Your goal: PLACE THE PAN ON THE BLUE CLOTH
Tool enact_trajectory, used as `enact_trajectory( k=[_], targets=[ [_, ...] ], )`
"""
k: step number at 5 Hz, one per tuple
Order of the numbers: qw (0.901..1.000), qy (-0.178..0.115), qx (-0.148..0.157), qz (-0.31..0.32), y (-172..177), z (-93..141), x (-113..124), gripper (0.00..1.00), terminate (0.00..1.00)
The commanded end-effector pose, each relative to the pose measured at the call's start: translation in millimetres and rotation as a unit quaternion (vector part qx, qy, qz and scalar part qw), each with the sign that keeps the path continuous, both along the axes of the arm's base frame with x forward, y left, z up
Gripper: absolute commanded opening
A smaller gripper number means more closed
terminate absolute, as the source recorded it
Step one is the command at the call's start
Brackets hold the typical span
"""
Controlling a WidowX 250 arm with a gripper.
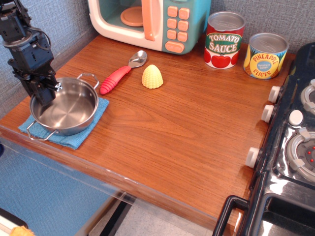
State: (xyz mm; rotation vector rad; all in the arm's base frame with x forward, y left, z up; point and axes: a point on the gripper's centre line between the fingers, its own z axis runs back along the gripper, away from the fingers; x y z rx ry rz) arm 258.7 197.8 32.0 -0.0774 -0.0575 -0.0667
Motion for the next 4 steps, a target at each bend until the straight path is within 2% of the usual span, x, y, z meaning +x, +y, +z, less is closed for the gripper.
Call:
enact_trajectory(
  k=[1, 2, 3, 4],
  targets=[
    [0.9967, -0.068, 0.043, -0.007, -16, 58, -4, 1.0, 0.0],
    [0.9938, -0.104, 0.041, 0.0, -31, 88, -8, 1.0, 0.0],
    [0.9956, -0.088, 0.033, 0.005, -42, 87, -4, 1.0, 0.0],
    [0.9967, -0.058, 0.057, 0.002, -50, 76, 3, 1.0, 0.0]
  ],
)
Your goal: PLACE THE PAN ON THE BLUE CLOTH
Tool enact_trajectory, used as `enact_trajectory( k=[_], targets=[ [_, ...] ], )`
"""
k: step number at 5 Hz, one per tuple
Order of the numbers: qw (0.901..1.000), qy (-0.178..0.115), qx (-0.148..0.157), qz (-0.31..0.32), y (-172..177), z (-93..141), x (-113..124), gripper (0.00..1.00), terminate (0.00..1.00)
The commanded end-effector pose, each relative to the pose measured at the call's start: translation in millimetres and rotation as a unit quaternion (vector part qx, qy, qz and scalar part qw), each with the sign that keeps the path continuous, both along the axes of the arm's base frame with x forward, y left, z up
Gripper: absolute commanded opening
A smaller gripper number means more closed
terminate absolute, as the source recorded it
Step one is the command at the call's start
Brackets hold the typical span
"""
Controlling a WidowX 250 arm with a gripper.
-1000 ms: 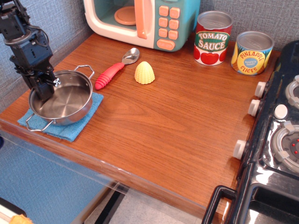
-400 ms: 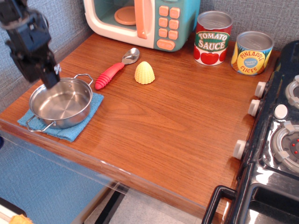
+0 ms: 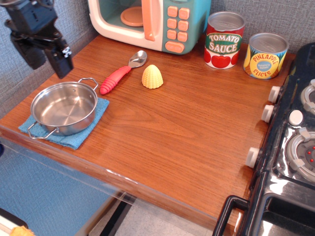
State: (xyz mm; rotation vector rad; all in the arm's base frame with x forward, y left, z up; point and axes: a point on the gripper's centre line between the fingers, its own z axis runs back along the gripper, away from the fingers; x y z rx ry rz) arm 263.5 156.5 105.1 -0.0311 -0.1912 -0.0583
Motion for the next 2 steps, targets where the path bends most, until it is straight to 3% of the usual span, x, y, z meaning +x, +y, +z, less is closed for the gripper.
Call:
enact_trajectory(
  k=[1, 2],
  targets=[
    [0.9993, 0.01, 0.036, -0.003, -8.6, 2.7, -1.9, 1.0, 0.0],
    [0.9993, 0.01, 0.036, -0.003, -8.6, 2.7, -1.9, 1.0, 1.0]
  ],
)
